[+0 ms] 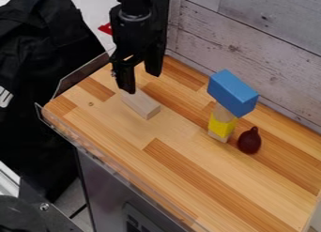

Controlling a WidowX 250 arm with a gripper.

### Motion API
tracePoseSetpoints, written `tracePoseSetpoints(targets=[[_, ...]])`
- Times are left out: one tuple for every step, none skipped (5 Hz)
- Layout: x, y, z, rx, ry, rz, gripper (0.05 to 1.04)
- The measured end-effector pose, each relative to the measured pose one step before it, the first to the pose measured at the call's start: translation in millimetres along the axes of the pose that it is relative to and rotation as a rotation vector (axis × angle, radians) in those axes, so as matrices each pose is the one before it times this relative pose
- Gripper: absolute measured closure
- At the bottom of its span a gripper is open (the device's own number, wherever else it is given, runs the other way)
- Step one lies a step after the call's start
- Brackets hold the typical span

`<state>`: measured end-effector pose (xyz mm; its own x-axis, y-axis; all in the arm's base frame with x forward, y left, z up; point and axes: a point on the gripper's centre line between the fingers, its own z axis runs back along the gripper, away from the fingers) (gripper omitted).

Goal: Place blue object on top of an object placed on table

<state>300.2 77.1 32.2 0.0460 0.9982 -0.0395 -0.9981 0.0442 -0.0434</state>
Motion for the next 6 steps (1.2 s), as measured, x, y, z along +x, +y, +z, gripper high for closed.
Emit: tracePoseSetpoints(targets=[[-1.56,4.25,-8.46,0.0278,0.0130,0.0045,0.083],[-15.31,-10.61,20.03,-0.0950,0.0591,-0.0820,0.083],[-14.19,-11.12,21.90,-0.0272,-0.0157,-0.0230,0.083],[-10.14,-8.66,19.78,-0.0678,-0.0169,-0.0258,0.083],[-25.84,-3.94,23.91,-0.0133,-0.0455,-0.0696,0.083],[-20.65,-9.29,22.44,-0.0296,-0.0327,-0.0648,0.083]])
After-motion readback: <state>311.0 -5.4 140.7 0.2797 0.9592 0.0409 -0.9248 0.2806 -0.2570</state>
